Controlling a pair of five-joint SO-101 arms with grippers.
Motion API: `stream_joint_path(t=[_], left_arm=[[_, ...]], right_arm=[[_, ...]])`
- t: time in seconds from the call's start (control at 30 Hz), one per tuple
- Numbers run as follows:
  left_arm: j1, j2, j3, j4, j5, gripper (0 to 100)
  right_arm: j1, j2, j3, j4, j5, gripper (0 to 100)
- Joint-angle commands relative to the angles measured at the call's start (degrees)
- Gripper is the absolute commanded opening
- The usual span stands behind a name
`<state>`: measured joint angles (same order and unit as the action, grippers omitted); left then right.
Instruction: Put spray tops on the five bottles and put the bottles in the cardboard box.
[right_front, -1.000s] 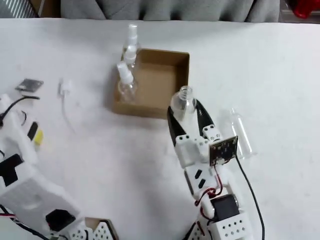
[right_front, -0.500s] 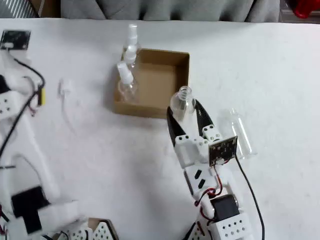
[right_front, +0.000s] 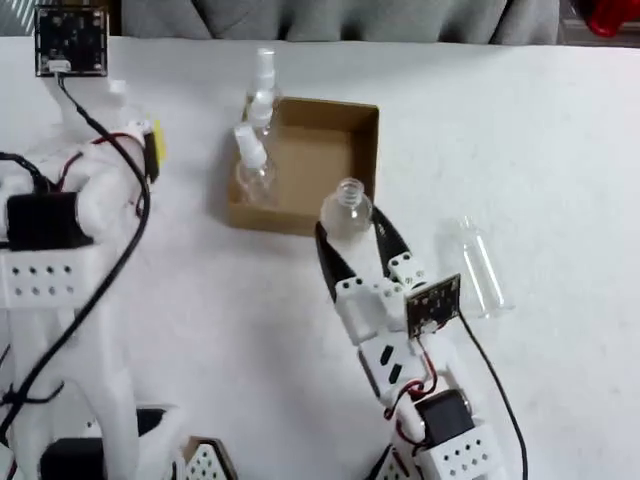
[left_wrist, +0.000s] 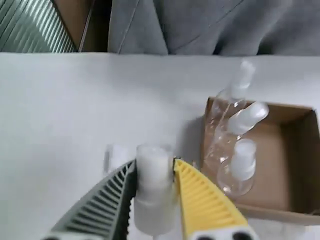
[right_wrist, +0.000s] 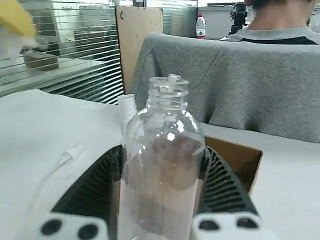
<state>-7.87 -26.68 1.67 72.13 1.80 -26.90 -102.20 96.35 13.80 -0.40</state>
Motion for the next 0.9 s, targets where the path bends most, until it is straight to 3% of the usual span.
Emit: stream_joint_path(t=[0.0, 0.47, 0.87], left_arm=[[3.8, -5.4, -3.2, -7.3, 4.8, 2], [12.2, -10.1, -3.4, -23.9, 13.4, 2], [23.9, -10.4, -3.6, -27.3, 13.4, 2]], right_arm=[[-2.2, -1.0, 0.4, 1.0, 0.8, 1.5], [-3.9, -1.0, 0.4, 2.1, 0.8, 1.5], [-3.9, -1.0, 0.4, 2.1, 0.8, 1.5]])
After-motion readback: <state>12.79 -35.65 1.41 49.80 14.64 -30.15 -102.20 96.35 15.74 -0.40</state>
